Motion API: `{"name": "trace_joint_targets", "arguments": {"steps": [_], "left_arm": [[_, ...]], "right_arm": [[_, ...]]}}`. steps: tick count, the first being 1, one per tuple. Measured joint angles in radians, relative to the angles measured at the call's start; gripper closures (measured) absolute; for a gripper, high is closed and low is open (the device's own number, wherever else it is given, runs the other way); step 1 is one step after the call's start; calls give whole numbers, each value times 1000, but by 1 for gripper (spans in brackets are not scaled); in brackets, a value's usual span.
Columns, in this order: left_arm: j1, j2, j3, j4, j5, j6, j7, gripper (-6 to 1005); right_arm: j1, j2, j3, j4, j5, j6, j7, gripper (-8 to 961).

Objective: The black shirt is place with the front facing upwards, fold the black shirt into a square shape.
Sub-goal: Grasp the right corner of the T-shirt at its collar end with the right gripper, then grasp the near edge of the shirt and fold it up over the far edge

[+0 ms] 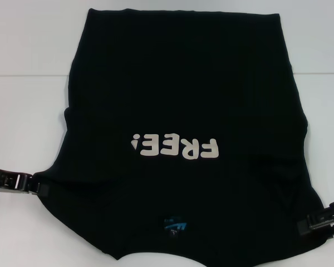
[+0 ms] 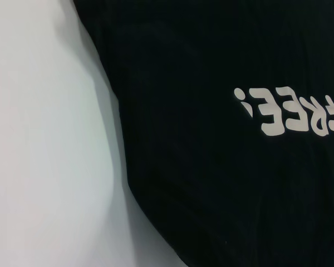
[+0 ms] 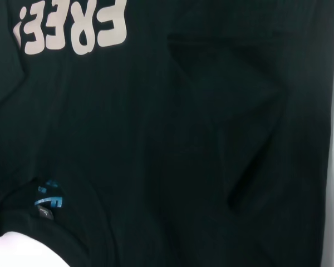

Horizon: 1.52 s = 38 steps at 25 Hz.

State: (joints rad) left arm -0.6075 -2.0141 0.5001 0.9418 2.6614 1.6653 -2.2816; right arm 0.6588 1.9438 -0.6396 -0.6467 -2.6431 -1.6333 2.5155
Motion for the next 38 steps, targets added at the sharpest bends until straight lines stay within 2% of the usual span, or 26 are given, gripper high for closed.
{"name": "trace_joint_targets", "arguments": {"steps": [6,11,19,25,30,38], "left_arm": [[-1,0,-8,0,0,-1,1,981],[-1,0,-10,0,0,-1,2,981],[0,0,-11,0,0,-1,2,981],[0,0,-12,-1,0,-1,2,981],[0,1,-29,-5,0,0,2,981],[12,5,-41,-3,16,94,16,982]], "right_arm": [[-2,-3,8,-4,16,-4,-9,175],[-4,-4,-4,-3,10,-6,-16,390],[-6,-7,-5,-1,7,-2,-20,607],[-12,-8,-3,-1,8,0,-32,848],[-11,-11,1,-6,10,-12,-50,908],[-15,-27,-4,-37,-2,-134,-177,907]]}}
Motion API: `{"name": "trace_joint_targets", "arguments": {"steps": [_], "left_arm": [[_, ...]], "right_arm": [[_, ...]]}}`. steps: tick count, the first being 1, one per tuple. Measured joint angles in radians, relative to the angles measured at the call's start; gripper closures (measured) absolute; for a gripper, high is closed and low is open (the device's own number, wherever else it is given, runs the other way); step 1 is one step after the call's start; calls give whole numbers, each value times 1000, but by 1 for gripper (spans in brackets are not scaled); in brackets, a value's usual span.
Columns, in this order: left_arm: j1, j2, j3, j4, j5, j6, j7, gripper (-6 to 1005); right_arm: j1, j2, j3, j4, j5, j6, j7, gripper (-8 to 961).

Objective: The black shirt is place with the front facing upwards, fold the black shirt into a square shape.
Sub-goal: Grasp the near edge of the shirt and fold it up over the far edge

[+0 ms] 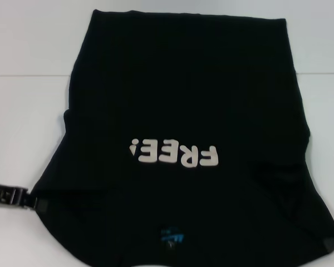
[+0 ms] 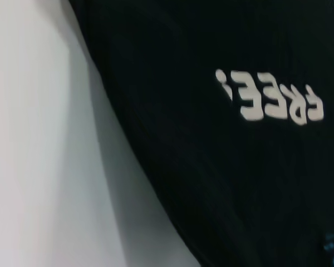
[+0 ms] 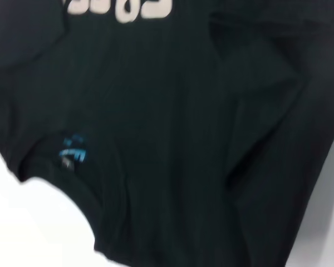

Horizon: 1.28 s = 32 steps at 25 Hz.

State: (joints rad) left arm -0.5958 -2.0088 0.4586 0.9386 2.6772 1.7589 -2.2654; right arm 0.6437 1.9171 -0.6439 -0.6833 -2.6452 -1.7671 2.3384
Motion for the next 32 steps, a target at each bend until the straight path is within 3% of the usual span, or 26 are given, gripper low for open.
{"name": "trace_joint_targets", "arguments": {"steps": [5,10,21,23,29,32], "left_arm": [[11,4,-11,-17,60,113,35,982],[38,-9,5,-44,130,287,92,981],[36,-19,59,-47,155,310,118,981],[21,-17,40,-50,112,307,115,981],[-39,28,-145,-99,-12,230,40,980],[-49,39,-214,-111,-58,169,21,979]], "right_arm": [[-23,-13,-2,-19,-43,-106,-75,907],[-47,-14,-8,-13,-91,-164,-145,906],[-55,-1,-7,-5,-128,-182,-188,905],[-54,-1,27,-5,-95,-183,-188,905],[-63,-12,221,-4,42,-176,-173,905],[-78,-12,323,-4,124,-154,-176,904]]}}
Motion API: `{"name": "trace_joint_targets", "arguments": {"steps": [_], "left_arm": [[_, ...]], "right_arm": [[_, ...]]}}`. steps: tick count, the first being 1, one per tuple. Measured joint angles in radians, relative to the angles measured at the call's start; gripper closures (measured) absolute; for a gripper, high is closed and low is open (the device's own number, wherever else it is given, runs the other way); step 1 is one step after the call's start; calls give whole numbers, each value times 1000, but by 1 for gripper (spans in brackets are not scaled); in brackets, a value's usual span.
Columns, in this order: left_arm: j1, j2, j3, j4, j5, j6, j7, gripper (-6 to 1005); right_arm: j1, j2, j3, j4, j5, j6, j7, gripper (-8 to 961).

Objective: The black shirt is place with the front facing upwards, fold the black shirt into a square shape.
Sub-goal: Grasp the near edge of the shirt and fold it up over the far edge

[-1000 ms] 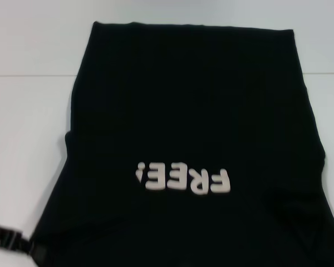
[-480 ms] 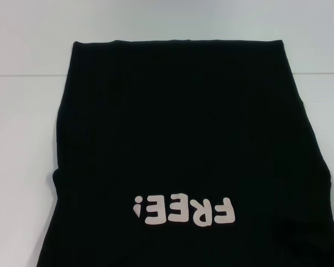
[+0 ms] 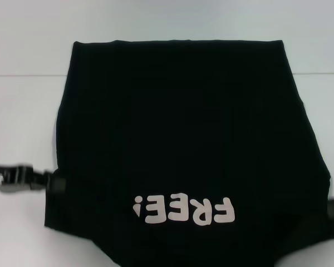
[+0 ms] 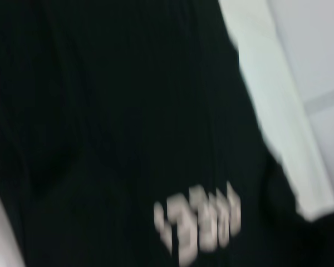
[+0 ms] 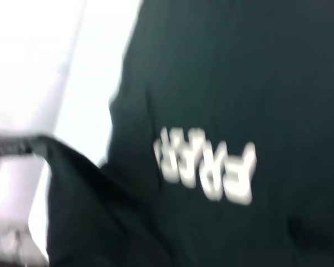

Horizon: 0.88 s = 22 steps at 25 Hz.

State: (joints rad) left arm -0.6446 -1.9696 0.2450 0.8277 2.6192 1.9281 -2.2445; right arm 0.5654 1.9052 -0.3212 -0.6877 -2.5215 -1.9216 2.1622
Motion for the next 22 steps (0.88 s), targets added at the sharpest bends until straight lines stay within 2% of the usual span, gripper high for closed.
{"name": "trace_joint_targets", "arguments": {"steps": [4,5,11,16,22], "left_arm": [[8,3,-68,-38,-101,-111,-4,978],[12,2,-71,-55,-127,-140,-3,978],[31,-14,-69,-134,-245,-299,23,977],[42,-23,-73,-201,-328,-389,61,976],[55,-46,-76,-257,-434,-486,124,975]], "right_arm": [[-36,18,40,9,152,59,-28,904],[-53,29,43,29,222,103,-49,904],[-88,54,46,112,391,212,-151,904],[-115,94,47,153,515,333,-247,903],[-117,146,56,177,567,476,-353,903]]}}
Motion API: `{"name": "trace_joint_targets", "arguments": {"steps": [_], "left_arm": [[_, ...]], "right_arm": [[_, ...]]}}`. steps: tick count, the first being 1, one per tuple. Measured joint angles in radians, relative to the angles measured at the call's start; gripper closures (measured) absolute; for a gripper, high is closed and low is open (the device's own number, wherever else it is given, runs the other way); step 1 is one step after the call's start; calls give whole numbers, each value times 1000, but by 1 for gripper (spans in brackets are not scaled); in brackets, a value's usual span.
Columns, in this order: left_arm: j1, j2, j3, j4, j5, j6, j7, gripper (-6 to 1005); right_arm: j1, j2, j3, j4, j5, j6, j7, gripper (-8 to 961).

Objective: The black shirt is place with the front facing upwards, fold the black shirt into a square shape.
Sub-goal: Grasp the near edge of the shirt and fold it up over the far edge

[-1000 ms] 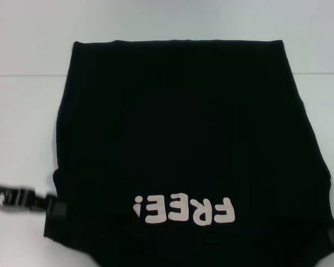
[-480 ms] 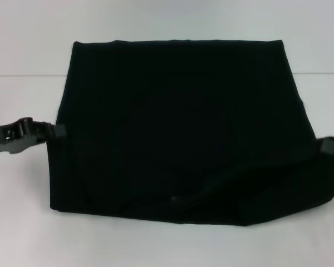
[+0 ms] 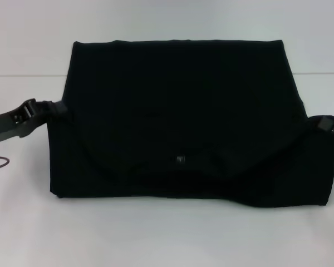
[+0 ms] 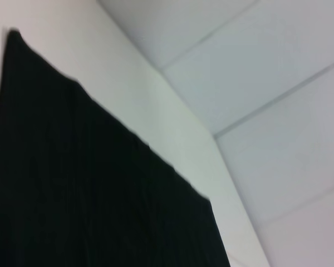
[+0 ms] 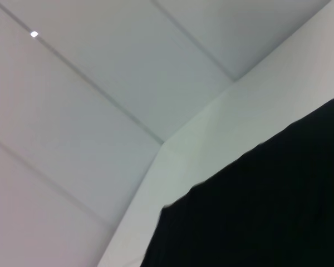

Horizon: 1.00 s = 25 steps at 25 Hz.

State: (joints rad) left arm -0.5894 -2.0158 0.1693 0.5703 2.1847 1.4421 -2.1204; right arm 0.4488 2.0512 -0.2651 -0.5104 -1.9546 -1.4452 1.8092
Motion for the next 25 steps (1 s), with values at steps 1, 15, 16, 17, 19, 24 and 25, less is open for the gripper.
{"name": "trace_joint_targets", "arguments": {"steps": [1,15,16,17,19,24,25], "left_arm": [[1,-3,0,-6,-11,-12,8,975],[0,-40,6,-84,-181,-203,148,972],[-2,-42,6,-84,-185,-208,155,972],[-6,-46,6,-84,-191,-216,166,972],[-12,-51,6,-85,-201,-228,185,972],[-23,-53,6,-86,-233,-243,214,971],[-25,-53,6,-86,-238,-244,218,971]], "right_arm": [[0,10,2,7,16,22,-26,902],[51,35,-1,113,159,214,-243,901],[60,35,-1,110,159,222,-251,901],[65,34,0,108,159,226,-256,901],[79,30,2,103,160,234,-269,901],[110,18,3,84,160,235,-278,900],[117,15,1,80,161,239,-278,900]]}}
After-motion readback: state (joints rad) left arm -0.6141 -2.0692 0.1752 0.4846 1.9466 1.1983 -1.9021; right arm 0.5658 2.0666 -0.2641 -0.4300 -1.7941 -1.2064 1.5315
